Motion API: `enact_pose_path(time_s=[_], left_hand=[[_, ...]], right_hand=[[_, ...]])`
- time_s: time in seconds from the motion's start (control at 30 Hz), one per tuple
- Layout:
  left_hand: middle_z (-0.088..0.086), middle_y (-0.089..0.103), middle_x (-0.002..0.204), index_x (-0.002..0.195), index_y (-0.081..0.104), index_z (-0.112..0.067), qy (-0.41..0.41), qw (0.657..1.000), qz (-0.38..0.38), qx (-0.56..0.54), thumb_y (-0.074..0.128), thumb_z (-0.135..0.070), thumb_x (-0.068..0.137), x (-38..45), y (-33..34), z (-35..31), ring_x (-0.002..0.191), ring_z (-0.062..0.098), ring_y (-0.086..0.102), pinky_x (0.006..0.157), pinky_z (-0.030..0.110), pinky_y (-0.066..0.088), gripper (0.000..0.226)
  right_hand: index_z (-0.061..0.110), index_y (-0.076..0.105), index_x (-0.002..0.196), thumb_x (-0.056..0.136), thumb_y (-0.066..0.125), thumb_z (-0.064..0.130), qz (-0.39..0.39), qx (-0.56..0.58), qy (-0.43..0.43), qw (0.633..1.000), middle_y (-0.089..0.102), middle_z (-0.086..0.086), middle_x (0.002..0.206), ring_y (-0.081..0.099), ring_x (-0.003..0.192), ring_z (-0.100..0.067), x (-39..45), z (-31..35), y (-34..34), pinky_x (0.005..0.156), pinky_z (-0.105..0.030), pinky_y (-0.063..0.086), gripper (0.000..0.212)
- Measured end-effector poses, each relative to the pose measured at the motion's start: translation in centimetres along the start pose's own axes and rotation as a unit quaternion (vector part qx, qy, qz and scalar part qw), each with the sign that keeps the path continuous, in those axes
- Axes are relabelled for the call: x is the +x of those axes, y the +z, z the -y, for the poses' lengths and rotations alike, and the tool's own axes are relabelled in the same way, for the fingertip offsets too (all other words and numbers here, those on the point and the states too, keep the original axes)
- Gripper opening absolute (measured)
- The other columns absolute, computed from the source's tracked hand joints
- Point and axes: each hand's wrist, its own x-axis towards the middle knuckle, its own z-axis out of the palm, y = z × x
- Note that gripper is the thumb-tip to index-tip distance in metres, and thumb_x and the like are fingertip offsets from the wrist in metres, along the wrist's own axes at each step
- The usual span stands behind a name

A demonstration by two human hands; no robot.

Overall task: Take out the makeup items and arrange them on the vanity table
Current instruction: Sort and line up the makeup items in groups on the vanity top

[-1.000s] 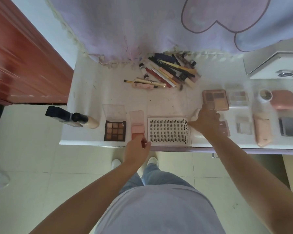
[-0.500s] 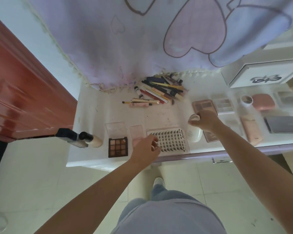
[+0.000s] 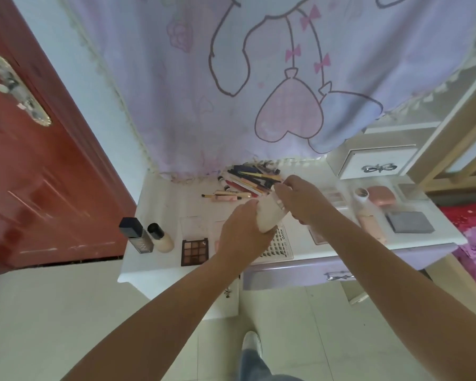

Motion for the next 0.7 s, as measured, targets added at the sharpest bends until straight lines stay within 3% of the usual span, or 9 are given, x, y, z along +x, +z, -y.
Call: enact_pose_path(time_s=[0.17, 0.27, 0.4, 0.57, 0.7], left_hand=[[0.003, 0.061, 0.096, 0.115, 0.045, -0.011, 0.081, 0.995, -0.012, 0.055, 0.064, -0.027, 0.078, -1.2, -3.8, -2.2, 0.082, 0.021, 0.056, 0.065, 0.025, 0.035, 0.045], [0.000, 0.057, 0.090, 0.113, 0.044, -0.011, 0.100, 0.992, 0.012, 0.076, 0.064, -0.025, 0.077, -1.6, -5.6, -3.2, 0.076, 0.017, 0.050, 0.065, 0.026, 0.036, 0.043], [0.001, 0.057, 0.088, 0.112, 0.044, -0.012, 0.114, 0.987, 0.053, 0.104, 0.064, -0.020, 0.076, -2.1, -7.3, -4.0, 0.072, 0.015, 0.048, 0.051, 0.018, 0.034, 0.042], [-0.004, 0.048, 0.083, 0.109, 0.044, -0.012, 0.115, 0.979, 0.081, 0.146, 0.066, -0.019, 0.073, -2.4, -9.0, -5.3, 0.073, 0.014, 0.044, 0.051, 0.016, 0.029, 0.043], [0.003, 0.059, 0.095, 0.110, 0.045, -0.012, 0.128, 0.978, 0.068, 0.151, 0.069, -0.020, 0.070, -1.6, -9.8, -7.0, 0.076, 0.015, 0.047, 0.057, 0.022, 0.035, 0.048]], right_hand=[[0.016, 0.027, 0.061, 0.094, 0.034, 0.019, -0.077, -0.043, -0.076, 0.993, 0.033, 0.000, 0.061, 0.032, 0.054, -0.011, -3.3, 2.3, -1.4, 0.049, -0.024, 0.025, 0.034], [0.015, 0.025, 0.060, 0.091, 0.034, 0.018, -0.093, -0.010, -0.071, 0.993, 0.028, 0.000, 0.059, 0.027, 0.052, -0.013, -4.6, 3.0, -1.9, 0.048, -0.026, 0.022, 0.033], [0.014, 0.025, 0.060, 0.090, 0.034, 0.016, -0.098, 0.038, -0.056, 0.993, 0.027, -0.001, 0.058, 0.025, 0.050, -0.014, -5.9, 3.4, -2.0, 0.047, -0.026, 0.021, 0.032], [0.014, 0.027, 0.061, 0.092, 0.033, 0.015, -0.088, 0.080, -0.079, 0.990, 0.029, -0.001, 0.057, 0.027, 0.048, -0.013, -6.6, 3.0, -2.2, 0.047, -0.025, 0.021, 0.032], [0.015, 0.029, 0.061, 0.093, 0.034, 0.018, -0.090, 0.085, -0.119, 0.985, 0.031, 0.000, 0.057, 0.028, 0.048, -0.011, -6.0, 3.3, -4.1, 0.045, -0.022, 0.022, 0.033]])
